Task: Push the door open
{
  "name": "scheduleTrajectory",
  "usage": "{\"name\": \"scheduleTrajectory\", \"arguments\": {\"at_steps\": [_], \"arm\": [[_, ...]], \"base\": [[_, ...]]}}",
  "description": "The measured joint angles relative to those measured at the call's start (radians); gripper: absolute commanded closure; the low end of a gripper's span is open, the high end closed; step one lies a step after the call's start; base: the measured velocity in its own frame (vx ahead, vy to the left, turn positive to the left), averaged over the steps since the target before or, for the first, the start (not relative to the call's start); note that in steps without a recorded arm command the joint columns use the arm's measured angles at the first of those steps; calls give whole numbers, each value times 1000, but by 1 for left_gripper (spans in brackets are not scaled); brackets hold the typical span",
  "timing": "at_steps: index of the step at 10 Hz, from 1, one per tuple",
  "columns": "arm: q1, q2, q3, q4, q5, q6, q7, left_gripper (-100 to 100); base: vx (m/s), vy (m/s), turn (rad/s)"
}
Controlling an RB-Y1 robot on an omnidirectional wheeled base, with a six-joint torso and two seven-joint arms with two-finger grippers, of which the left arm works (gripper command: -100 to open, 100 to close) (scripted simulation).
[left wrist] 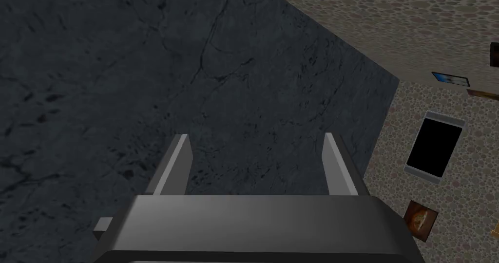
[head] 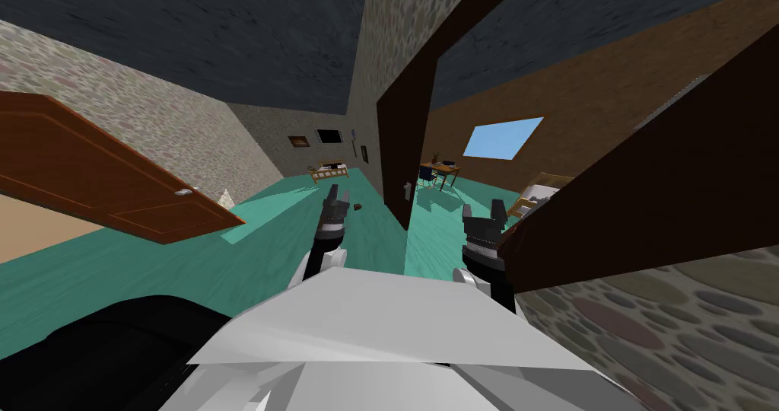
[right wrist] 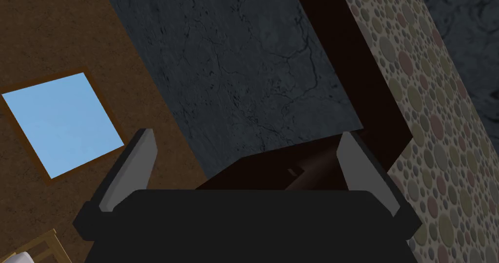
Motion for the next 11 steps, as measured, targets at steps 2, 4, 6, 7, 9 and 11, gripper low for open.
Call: {"name": "scheduleTrajectory", "arguments": {"at_steps": [2,4,6,7,9,11], "arm": [[-10,20,-20,34,6,0,9,-100],[-22,37,-43,63,10,8,17,-100],[-48,59,-67,113,16,12,28,-100],[-50,70,-80,123,20,19,33,-100],[-66,81,-102,166,22,17,38,-100],[-79,108,-126,212,31,15,52,-100]], "base": [[181,33,-148],[133,14,-95],[152,41,-131],[132,40,-79],[108,39,-116],[142,48,-160]]}}
